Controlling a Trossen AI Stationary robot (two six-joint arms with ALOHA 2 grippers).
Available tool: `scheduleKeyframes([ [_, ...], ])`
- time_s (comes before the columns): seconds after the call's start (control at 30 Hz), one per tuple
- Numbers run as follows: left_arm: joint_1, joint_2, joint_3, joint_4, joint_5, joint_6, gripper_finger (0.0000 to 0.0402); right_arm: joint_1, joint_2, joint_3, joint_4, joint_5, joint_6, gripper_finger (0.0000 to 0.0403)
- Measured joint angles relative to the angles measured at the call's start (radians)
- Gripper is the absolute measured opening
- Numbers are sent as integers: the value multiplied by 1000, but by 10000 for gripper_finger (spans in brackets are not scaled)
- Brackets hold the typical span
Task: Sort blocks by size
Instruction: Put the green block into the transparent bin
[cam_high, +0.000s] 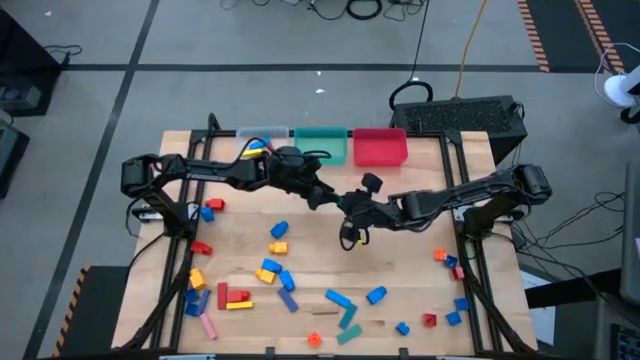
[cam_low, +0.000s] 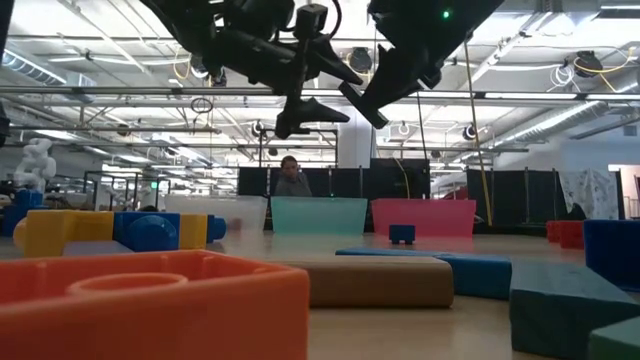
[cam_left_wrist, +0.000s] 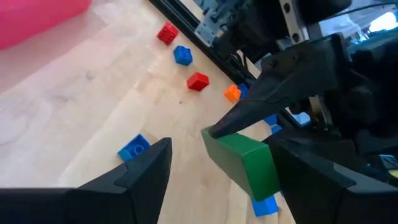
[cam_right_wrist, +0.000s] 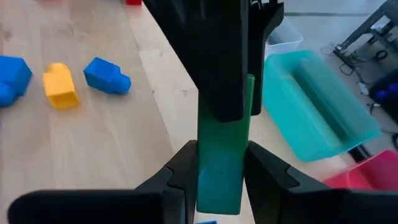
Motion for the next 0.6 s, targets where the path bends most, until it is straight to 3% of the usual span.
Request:
scheduleKeyframes([
  [0.6, 0, 104, 64, 3, 63, -73, 188, -11, 52, 0, -18, 73, -76, 89],
])
